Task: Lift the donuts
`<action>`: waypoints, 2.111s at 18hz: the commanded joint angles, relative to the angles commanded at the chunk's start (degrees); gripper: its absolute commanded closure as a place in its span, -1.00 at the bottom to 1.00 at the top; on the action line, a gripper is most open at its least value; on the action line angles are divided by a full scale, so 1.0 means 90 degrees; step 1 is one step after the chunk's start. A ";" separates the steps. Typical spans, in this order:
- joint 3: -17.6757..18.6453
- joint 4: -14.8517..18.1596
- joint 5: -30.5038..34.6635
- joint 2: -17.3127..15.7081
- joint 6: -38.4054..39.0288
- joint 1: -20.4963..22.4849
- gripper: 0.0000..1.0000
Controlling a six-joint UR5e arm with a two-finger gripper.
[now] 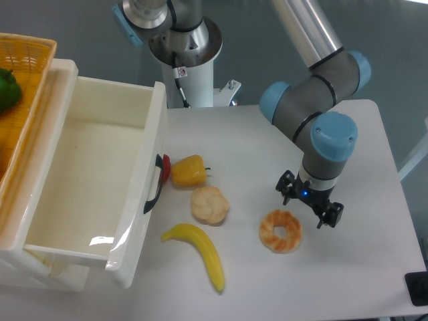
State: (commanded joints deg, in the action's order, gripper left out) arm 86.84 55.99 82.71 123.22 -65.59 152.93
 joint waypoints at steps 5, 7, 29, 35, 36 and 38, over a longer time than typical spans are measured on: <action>-0.0186 -0.0020 -0.0050 0.0332 0.0198 -0.0010 -1.00; -0.0205 -0.0020 -0.0050 0.0362 0.0198 -0.0010 -1.00; -0.0332 -0.0215 -0.0060 0.0714 -0.0222 -0.0058 0.30; -0.0352 -0.0205 -0.0060 0.0675 -0.0387 -0.0068 1.00; -0.0371 -0.0196 -0.0060 0.0655 -0.0397 -0.0068 1.00; -0.0401 -0.0195 -0.0060 0.0626 -0.0397 -0.0049 1.00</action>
State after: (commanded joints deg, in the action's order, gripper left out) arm 83.23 54.23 82.18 128.85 -69.17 152.49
